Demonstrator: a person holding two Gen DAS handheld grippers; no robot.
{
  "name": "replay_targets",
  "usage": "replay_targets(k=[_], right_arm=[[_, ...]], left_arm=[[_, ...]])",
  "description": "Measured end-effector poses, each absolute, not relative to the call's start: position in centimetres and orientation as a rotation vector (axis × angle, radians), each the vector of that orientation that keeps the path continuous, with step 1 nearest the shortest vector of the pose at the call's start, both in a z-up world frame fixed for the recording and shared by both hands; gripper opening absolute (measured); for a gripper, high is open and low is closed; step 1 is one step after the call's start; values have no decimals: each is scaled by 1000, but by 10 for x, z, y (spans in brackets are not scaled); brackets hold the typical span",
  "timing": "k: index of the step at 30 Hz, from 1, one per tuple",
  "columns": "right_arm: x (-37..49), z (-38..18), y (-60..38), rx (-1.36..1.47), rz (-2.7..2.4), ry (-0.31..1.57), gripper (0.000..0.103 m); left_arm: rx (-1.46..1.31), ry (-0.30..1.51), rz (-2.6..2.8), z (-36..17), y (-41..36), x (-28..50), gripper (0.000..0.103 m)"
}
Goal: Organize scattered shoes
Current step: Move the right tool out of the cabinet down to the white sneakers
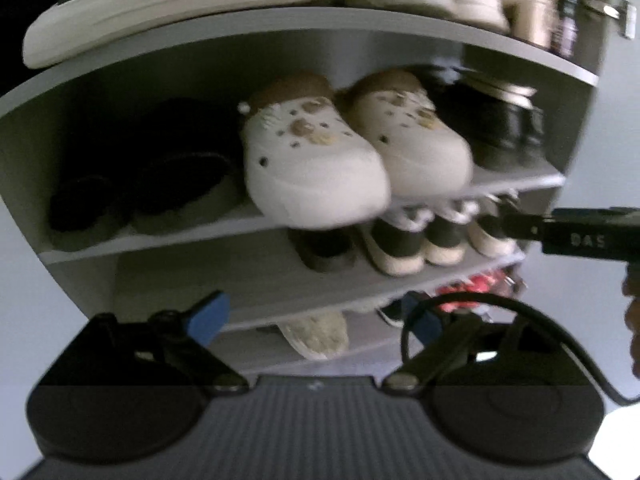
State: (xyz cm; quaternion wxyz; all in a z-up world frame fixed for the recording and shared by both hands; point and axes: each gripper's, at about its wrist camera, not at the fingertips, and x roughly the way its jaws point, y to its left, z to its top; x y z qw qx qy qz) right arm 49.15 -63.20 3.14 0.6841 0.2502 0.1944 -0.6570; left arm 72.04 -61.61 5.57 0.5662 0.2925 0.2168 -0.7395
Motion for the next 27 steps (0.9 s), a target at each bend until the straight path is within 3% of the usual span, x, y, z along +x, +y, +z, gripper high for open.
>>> replay_targets(k=[14, 27], right_arm=[[438, 20, -518, 705, -1767, 400, 74], [310, -32, -297, 948, -2063, 410, 74]], left_arm=[[925, 481, -2098, 62, -503, 657, 95], [1177, 480, -2395, 51, -312, 535, 94]])
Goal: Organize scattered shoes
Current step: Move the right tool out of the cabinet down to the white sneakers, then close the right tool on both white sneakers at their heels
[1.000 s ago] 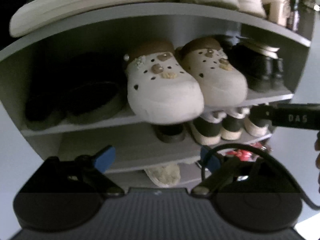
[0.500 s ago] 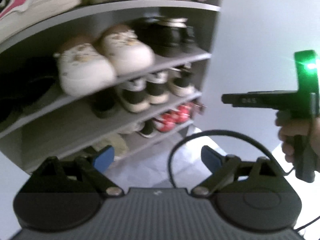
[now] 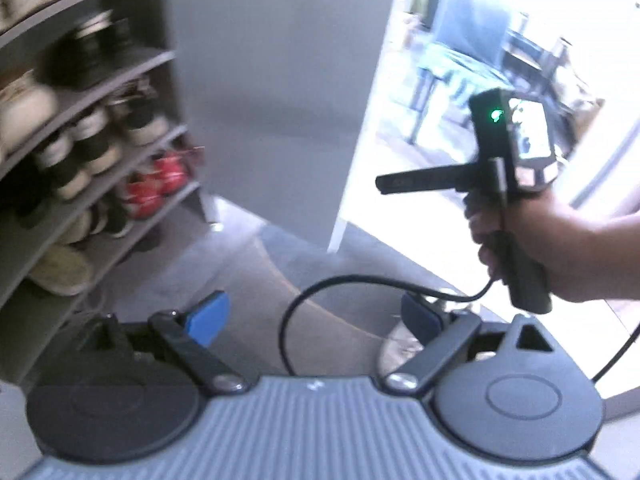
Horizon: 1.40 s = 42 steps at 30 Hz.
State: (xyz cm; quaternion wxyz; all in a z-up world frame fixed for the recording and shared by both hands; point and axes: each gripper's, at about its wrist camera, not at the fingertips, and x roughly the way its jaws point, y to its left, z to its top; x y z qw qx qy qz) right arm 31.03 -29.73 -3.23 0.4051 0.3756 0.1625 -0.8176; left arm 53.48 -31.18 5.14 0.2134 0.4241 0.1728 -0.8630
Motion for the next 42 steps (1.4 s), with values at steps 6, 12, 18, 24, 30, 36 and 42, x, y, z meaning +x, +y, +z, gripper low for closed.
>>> replay_targets(k=[6, 12, 18, 24, 30, 36, 42], right_arm=[[257, -56, -195, 1084, -2195, 368, 74], [227, -120, -122, 1232, -2267, 393, 74], [213, -208, -82, 1387, -2299, 310, 74], [185, -316, -82, 1591, -2327, -106, 74], [159, -408, -102, 1786, -2366, -205, 74], [154, -458, -120, 1967, -2250, -19, 76], [136, -474, -134, 2156, -2119, 164, 53]], left_arm=[[1184, 511, -2451, 36, -266, 481, 95], [1130, 520, -2339, -6, -255, 450, 96], [1084, 434, -2245, -87, -254, 407, 96], [1125, 438, -2192, -168, -250, 401, 96], [1206, 461, -2187, -206, -244, 419, 96], [1220, 482, -2184, -211, -251, 422, 97], [1208, 504, -2165, -208, -263, 416, 97]])
